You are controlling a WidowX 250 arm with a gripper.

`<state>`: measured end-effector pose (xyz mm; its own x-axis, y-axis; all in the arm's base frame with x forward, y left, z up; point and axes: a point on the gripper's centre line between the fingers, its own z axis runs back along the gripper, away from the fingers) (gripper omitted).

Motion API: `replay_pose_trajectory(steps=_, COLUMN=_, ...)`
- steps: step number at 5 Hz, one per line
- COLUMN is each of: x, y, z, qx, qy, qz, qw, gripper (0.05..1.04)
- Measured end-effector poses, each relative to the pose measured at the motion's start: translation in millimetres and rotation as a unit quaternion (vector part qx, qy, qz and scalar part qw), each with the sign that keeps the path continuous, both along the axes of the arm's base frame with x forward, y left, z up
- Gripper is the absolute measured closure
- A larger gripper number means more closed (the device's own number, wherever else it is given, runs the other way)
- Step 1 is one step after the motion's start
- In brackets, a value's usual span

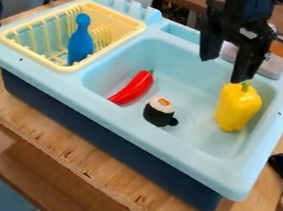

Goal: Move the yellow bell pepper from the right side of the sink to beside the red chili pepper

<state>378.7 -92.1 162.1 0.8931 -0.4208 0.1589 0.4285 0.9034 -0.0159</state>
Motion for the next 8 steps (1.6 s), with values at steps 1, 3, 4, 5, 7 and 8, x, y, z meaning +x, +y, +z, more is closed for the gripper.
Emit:
replay_pose_trajectory(steps=1, x=5, y=-3, z=-3.5, qx=-0.006, qy=0.005, qz=0.001, qw=1.0000, gripper=0.083)
replay_pose_trajectory(steps=3, x=10, y=-15, z=-21.1, qx=-0.005, qy=0.021, qz=-0.015, qw=0.9997, gripper=0.083)
replay_pose_trajectory(steps=4, x=9, y=-21, z=-31.0, qx=0.000, qy=0.033, qz=-0.022, qw=0.9992, gripper=0.108)
replay_pose_trajectory(steps=5, x=12, y=-22, z=-30.4, qx=-0.003, qy=0.025, qz=-0.025, qw=0.9994, gripper=0.387)
replay_pose_trajectory(steps=7, x=13, y=-19, z=-29.3, qx=-0.007, qy=0.025, qz=-0.024, qw=0.9994, gripper=0.920)
replay_pose_trajectory(steps=8, x=12, y=-16, z=-29.6, qx=-0.012, qy=0.030, qz=-0.021, qw=0.9993, gripper=0.992)
